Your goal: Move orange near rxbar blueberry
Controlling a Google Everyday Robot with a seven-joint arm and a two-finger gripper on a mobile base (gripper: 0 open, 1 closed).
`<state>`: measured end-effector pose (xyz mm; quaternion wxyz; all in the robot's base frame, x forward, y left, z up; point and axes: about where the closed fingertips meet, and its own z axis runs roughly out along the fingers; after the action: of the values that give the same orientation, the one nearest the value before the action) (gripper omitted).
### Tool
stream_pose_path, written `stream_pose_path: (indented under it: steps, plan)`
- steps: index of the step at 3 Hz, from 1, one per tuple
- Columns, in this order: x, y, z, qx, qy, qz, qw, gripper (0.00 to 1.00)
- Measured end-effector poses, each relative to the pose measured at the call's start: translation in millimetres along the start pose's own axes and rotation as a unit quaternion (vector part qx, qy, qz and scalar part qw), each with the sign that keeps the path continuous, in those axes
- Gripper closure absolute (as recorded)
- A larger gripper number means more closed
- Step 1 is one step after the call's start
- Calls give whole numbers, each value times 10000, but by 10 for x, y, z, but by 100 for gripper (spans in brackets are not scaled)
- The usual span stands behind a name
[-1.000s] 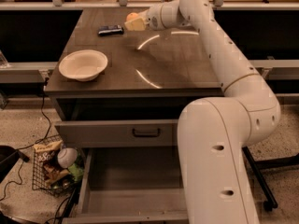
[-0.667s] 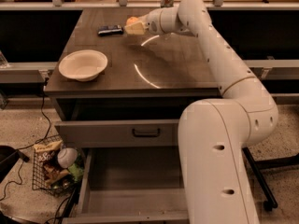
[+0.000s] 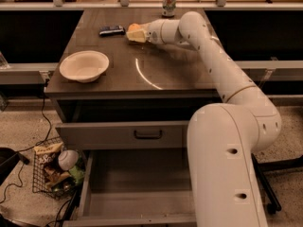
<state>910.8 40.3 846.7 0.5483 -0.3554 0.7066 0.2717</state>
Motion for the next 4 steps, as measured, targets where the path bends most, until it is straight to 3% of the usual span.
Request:
stream_pose_path:
  steps: [1,4]
  plan:
    - [92,9,39,40,-62,47,10000,100]
    - [82,34,68,14,-55,52,10000,33]
